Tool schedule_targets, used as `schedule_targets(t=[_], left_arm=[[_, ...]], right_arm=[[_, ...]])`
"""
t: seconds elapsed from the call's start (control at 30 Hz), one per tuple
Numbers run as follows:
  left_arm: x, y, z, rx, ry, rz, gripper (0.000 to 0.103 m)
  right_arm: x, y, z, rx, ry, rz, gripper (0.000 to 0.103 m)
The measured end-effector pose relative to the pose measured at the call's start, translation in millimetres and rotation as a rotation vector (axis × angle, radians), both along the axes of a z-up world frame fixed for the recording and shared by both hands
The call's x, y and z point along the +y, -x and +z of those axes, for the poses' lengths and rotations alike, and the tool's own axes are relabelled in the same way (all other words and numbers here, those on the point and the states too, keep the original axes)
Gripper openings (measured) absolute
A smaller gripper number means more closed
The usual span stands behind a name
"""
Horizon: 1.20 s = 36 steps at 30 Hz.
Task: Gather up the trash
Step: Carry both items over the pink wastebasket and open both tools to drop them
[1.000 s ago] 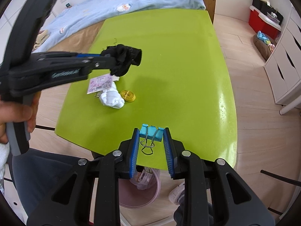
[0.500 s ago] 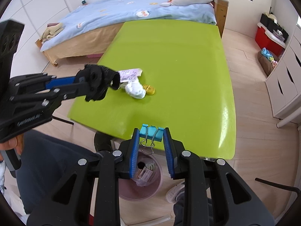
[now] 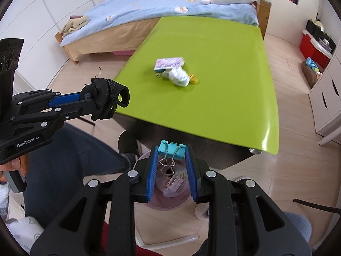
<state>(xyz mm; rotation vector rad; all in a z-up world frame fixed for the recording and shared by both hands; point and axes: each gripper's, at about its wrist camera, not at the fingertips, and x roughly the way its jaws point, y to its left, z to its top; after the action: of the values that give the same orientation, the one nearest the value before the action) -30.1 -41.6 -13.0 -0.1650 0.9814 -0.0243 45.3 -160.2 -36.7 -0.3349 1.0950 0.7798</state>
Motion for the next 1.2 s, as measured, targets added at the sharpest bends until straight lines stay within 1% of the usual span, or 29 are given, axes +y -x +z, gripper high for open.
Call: schedule_targets(t=[0.27,0.33,0.37,0.4,0.43,0.47,0.5,0.57,0.77,1.07,1.13,1.2], left_arm=[[8,29,-13,0.024,0.023,0.042,0.022],[10,33,-15,0.028,0.028,0.048,0.022],[11,34,-16,0.029,0.03,0.051,0.022],[11,35,-16,0.03,0.03,0.053,0.022],[11,36,-17,0.03,0.032,0.054,0.022],[12,36,-17,0.03,0.032,0.055,0.022],[12,36,-17,0.03,0.032,0.055,0.022],[12,35,-17,0.031,0.033,0.053,0.022],[7,35,-20,0.037,0.039,0.033,0.022],[-12,32,-26,0.057,0.042,-0.039,0.022],[-16,31,-26,0.057,0.043,-0.051,0.026],[-19,29,-26,0.054,0.058,-0.058,0.039]], right_arm=[[7,19,-18,0.047,0.011,0.048,0.026],[10,19,-20,0.056,0.008,0.056,0.027],[12,19,-21,0.059,0.008,0.059,0.029],[12,18,-22,0.059,0.012,0.059,0.044],[13,17,-23,0.054,0.016,0.054,0.054],[12,16,-23,0.052,0.01,0.044,0.071],[11,15,-23,0.055,0.005,0.039,0.079],[8,13,-24,0.055,0.01,0.022,0.087],[-4,6,-20,0.044,0.002,-0.027,0.093],[-22,4,-8,0.001,-0.005,-0.089,0.095],[-27,2,-5,-0.005,-0.009,-0.106,0.095],[-31,1,-2,-0.008,-0.016,-0.119,0.096]])
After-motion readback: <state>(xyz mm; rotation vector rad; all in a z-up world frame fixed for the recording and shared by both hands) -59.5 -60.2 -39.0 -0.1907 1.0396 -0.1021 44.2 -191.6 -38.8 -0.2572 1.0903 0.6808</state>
